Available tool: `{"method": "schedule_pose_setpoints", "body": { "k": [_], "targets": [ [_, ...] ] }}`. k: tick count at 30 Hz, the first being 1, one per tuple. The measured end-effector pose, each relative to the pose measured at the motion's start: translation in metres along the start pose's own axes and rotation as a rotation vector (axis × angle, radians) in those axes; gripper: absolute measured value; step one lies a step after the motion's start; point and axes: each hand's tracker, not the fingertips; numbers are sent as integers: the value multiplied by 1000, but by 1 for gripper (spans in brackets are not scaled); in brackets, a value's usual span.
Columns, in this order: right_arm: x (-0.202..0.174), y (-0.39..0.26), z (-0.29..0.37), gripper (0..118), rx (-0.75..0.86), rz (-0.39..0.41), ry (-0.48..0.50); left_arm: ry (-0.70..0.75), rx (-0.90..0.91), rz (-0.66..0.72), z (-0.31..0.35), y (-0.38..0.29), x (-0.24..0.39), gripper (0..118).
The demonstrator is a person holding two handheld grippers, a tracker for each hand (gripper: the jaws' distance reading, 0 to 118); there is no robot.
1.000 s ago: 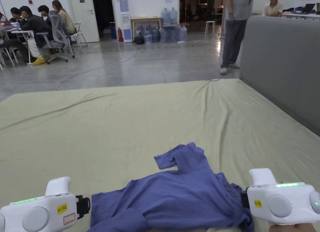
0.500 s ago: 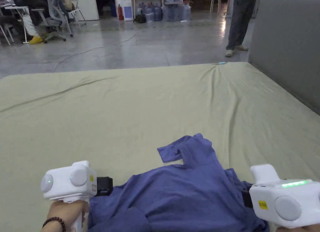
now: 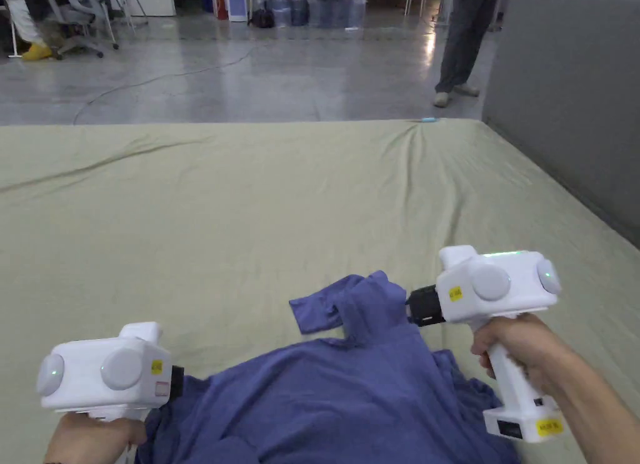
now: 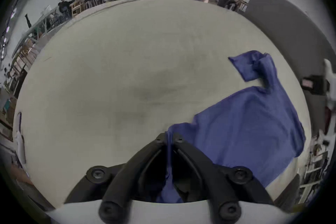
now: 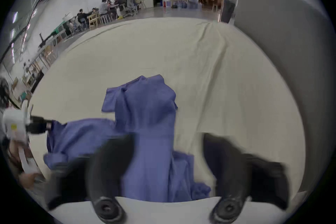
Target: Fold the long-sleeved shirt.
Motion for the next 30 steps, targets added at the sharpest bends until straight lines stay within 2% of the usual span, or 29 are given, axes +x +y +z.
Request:
{"method": "schedule_pose_setpoints", "body": {
  "k": [1,3,6,7,8,9,10,11,12,15,17,19,22,25,30],
  "targets": [
    [3,9,-12,97,-52,-7,19,0,5,-6,4,4,1,0],
    [5,20,-37,90,-134,6,40,0,24,-19,11,5,3,0],
    [-8,13,-71,89,-210,85,-49,-14,33,-26,13,7,3,0],
    [-12,9,-79,83,-236,110,-56,-16,27,-31,11,8,3,0],
    [-19,0,-89,54,-270,135,-55,-12,12,-45,8,9,4,0],
    [-27,-9,-96,15,-312,168,-43,8,10,-56,5,11,4,0],
    [-33,-17,-99,12,-312,172,-3,17,7,-61,4,12,3,0],
    [-41,-20,-94,10,-209,228,-114,18,4,-64,3,13,2,0],
    [-48,-23,-90,9,-232,250,-122,16,2,-59,3,14,0,0],
    [-42,-9,-72,5,-234,225,-99,-9,7,-26,10,21,-3,0],
    [-36,9,-45,4,-146,169,-52,-3,78,-14,31,32,-4,0],
    [-35,30,-8,4,-65,173,-51,-35,144,-9,57,51,-6,0],
    [-37,72,60,4,72,234,-62,-71,244,3,110,95,-4,0],
    [-41,129,134,4,207,254,-92,-64,393,-57,178,154,10,0],
    [-54,224,252,4,418,288,-160,-89,564,-16,286,257,22,0]
  ]
}}
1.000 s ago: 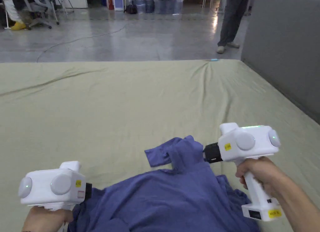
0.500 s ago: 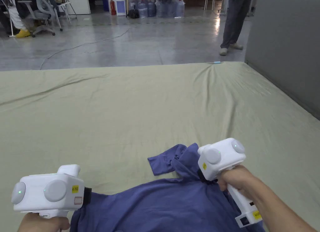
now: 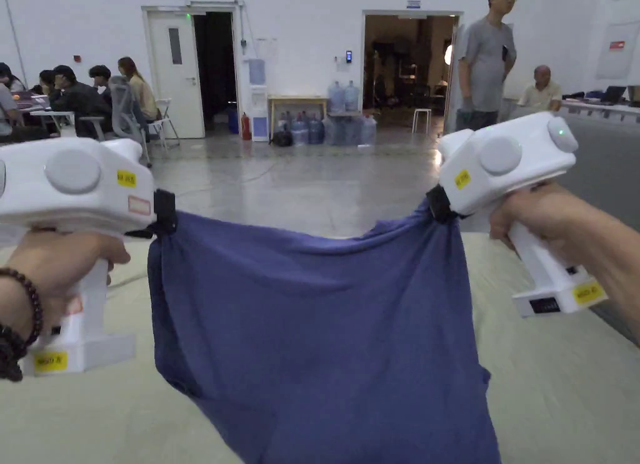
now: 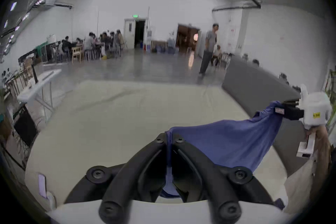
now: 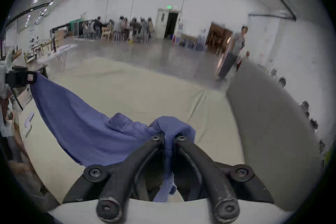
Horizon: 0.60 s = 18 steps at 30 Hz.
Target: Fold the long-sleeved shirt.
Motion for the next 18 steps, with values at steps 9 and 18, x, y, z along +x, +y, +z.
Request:
{"method": "schedule_pose_setpoints", "body": {
  "k": [9,18],
  "targets": [
    [42,181,93,4,293,-82,-218,125,203,-44,45,188,30,0],
    [53,179,92,4,344,-149,-229,107,247,-74,54,176,43,0]
  ]
}}
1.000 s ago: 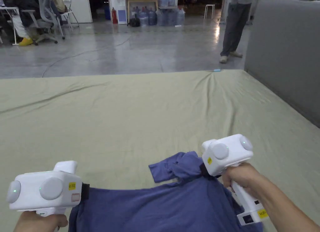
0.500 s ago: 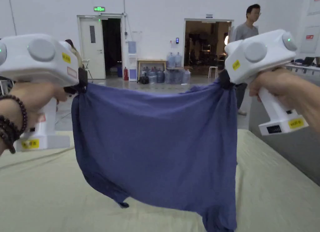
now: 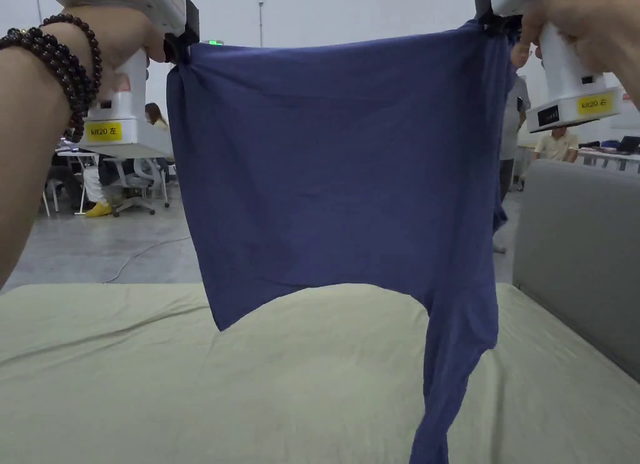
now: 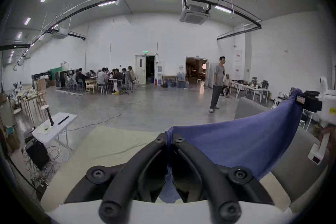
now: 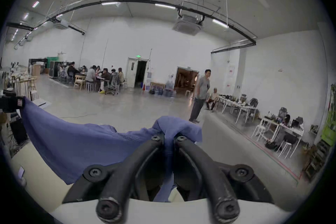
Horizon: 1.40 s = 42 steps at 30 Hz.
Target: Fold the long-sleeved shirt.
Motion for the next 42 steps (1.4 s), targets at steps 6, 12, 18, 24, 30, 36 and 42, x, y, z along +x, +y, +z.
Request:
{"method": "schedule_pose_setpoints", "body": {
  "k": [6,12,18,24,30,36,42],
  "targets": [
    [-8,-125,-58,4,-175,-41,73,-34,-167,-18,-65,-83,-2,0],
    [-22,-279,-111,4,-401,-126,101,-59,-332,-64,-127,-218,4,0],
    [-19,-340,-93,4,-456,-118,131,-82,-420,-11,-124,-282,-3,0],
    [-14,-329,-8,4,-379,-39,174,-131,-367,11,-53,-289,-16,0],
    [-22,-378,104,4,-422,48,218,-140,-418,-40,51,-349,-23,0],
    [-32,-500,202,4,-664,128,368,-177,-686,98,146,-469,-38,0],
    [-50,-609,247,4,-987,234,475,-192,-976,-70,189,-584,-34,0]
  ]
}}
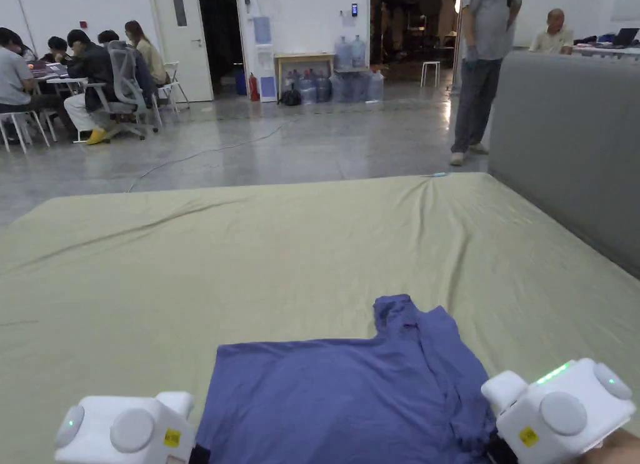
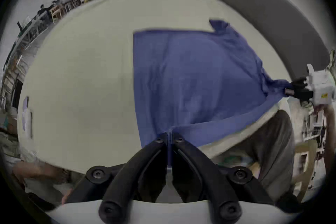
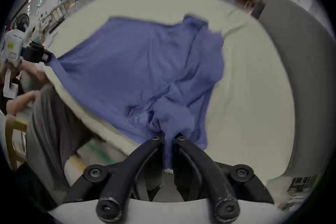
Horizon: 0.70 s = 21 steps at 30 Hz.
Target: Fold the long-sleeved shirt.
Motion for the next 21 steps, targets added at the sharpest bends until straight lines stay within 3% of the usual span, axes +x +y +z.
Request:
{"method": "schedule_pose_setpoints", "body": {
  "k": [6,7,8,9,10,11,12,16,18,19,20,21],
  "targets": [
    [3,7,-23,5,-15,-55,-5,-7,15,19,-14,-2,8,0],
    [6,9,-21,7,-16,-71,12,-9,27,20,-9,-1,9,0],
    [8,9,-18,22,-10,-77,21,-15,35,21,-6,1,9,6],
    [9,7,-15,47,-3,-80,15,-25,47,23,-2,3,9,24],
    [8,4,-9,80,14,-81,4,-30,65,18,3,5,7,55],
    [8,2,-3,106,29,-74,-3,-40,76,12,8,6,7,97],
    [10,0,4,107,46,-63,-8,-39,80,5,13,7,6,110],
    [22,6,39,107,111,-73,1,-66,156,8,43,22,4,110],
    [30,15,53,101,171,-107,-14,-66,205,32,55,33,3,100],
    [34,20,61,86,216,-127,-22,-62,242,37,61,39,3,79],
    [37,25,67,52,248,-134,-26,-49,276,23,65,44,3,32],
    [39,29,70,52,270,-141,-33,-34,297,13,67,48,4,20]
  ]
}}
